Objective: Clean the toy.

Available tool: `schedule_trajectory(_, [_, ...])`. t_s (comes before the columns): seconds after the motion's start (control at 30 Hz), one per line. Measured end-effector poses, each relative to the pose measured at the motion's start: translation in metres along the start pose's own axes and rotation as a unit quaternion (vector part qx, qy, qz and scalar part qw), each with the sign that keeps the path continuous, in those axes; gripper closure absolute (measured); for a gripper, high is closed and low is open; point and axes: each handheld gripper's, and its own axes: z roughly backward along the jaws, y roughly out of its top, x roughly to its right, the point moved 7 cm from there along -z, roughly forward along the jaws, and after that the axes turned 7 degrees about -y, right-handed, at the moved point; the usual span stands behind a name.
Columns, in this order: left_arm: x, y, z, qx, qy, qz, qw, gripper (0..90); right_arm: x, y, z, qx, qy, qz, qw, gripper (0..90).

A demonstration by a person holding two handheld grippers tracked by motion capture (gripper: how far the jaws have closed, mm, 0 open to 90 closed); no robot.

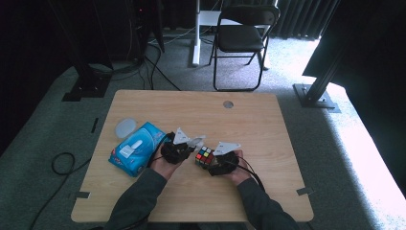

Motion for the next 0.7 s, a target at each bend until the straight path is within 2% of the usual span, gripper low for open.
schedule_trajectory(0.3, [0.003, -0.001, -0.010, -0.008, -0.010, 0.002, 0.9999, 84.8, -0.004, 0.003, 0.002, 0.009, 0.010, 0.009, 0.9999, 33.8])
schedule_trajectory(0.5, [0.002, -0.004, -0.014, -0.017, -0.008, 0.001, 0.9998, 84.9, -0.006, 0.005, 0.004, 0.014, 0.016, 0.013, 0.9997, 33.8])
schedule_trajectory(0.7, [0.002, -0.006, -0.015, -0.018, -0.010, 0.004, 0.9998, 85.0, -0.006, 0.006, 0.004, 0.015, 0.010, 0.014, 0.9997, 33.8])
